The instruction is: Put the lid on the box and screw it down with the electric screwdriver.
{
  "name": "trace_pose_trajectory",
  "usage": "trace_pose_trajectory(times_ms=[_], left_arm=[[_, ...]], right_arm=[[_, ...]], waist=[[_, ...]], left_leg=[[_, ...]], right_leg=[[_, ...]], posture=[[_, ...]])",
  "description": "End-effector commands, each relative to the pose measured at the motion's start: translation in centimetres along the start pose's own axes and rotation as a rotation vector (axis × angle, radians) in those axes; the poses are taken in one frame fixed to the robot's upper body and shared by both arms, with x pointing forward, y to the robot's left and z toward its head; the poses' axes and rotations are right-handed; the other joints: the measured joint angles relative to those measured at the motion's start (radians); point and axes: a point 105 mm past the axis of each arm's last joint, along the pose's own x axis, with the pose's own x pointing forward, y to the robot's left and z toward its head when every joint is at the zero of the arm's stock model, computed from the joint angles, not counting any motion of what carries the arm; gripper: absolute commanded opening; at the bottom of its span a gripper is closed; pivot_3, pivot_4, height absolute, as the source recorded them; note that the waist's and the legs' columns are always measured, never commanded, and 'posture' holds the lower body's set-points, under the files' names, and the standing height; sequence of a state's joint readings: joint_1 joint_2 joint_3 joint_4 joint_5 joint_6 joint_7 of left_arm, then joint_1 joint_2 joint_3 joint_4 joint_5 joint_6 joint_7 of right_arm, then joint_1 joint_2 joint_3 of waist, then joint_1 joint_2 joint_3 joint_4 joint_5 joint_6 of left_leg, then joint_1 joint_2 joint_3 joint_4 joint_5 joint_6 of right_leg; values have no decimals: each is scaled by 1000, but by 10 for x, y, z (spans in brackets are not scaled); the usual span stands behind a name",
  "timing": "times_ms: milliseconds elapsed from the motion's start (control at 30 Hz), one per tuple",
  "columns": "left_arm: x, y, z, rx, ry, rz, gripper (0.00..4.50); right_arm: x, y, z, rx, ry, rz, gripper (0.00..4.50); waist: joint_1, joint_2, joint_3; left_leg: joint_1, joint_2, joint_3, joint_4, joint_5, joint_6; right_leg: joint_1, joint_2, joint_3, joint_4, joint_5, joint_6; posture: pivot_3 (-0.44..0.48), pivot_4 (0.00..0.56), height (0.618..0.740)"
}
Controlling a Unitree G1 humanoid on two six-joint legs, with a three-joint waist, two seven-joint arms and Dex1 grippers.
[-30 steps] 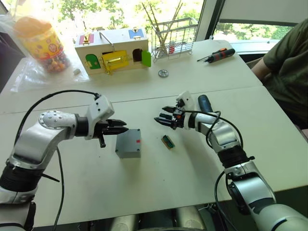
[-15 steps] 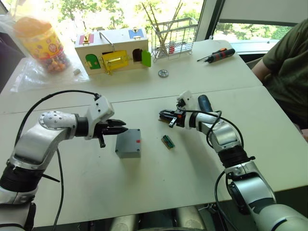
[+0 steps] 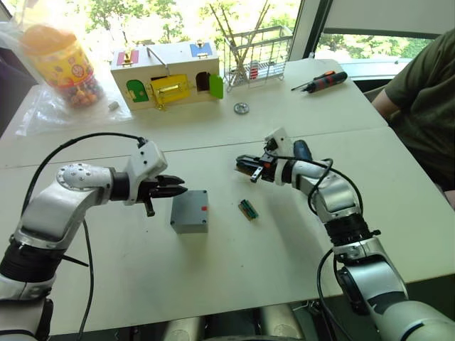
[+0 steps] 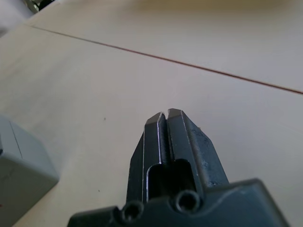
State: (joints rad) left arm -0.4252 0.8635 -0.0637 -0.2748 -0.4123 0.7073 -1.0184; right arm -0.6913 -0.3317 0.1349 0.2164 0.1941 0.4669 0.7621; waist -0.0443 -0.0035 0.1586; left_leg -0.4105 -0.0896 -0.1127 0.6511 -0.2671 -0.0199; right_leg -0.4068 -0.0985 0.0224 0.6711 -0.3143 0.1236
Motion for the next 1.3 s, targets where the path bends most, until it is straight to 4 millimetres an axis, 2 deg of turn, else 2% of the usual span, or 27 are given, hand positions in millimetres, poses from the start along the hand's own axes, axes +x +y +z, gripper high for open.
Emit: trace_pose_trajectory(times_ms=[33, 133, 233, 567, 733, 1067, 1300], left_arm=[[-4, 5, 9, 41, -23, 27, 944], [-2, 6, 10, 42, -29, 24, 944], [-1, 6, 10, 44, -35, 21, 944], [3, 4, 10, 43, -40, 16, 944], [3, 3, 8, 38, -38, 22, 944], [5, 2, 7, 32, -41, 28, 944], [6, 2, 6, 29, -43, 30, 944]], right_arm=[[-4, 2, 31, -28, -89, 2, 34], [-5, 5, 35, -24, -93, 11, 34], [-4, 6, 30, -17, -75, 15, 34], [10, 16, -13, 49, 36, 61, 34], [12, 14, -25, 18, 110, 51, 34], [14, 8, -8, 32, 121, 6, 34], [12, 8, 8, 132, 82, -4, 34]], waist=[[0, 0, 0], [0, 0, 0], [1, 0, 0], [-1, 0, 0], [0, 0, 0], [0, 0, 0], [0, 0, 0]], left_leg=[[0, 0, 0, 0, 0, 0], [0, 0, 0, 0, 0, 0], [0, 0, 0, 0, 0, 0], [0, 0, 0, 0, 0, 0], [0, 0, 0, 0, 0, 0], [0, 0, 0, 0, 0, 0], [0, 0, 0, 0, 0, 0]], right_leg=[[0, 0, 0, 0, 0, 0], [0, 0, 0, 0, 0, 0], [0, 0, 0, 0, 0, 0], [0, 0, 0, 0, 0, 0], [0, 0, 0, 0, 0, 0], [0, 0, 0, 0, 0, 0], [0, 0, 0, 0, 0, 0]], posture=[[0, 150, 740], [0, 150, 740], [0, 150, 740], [0, 150, 740], [0, 150, 740], [0, 150, 740], [0, 150, 740]])
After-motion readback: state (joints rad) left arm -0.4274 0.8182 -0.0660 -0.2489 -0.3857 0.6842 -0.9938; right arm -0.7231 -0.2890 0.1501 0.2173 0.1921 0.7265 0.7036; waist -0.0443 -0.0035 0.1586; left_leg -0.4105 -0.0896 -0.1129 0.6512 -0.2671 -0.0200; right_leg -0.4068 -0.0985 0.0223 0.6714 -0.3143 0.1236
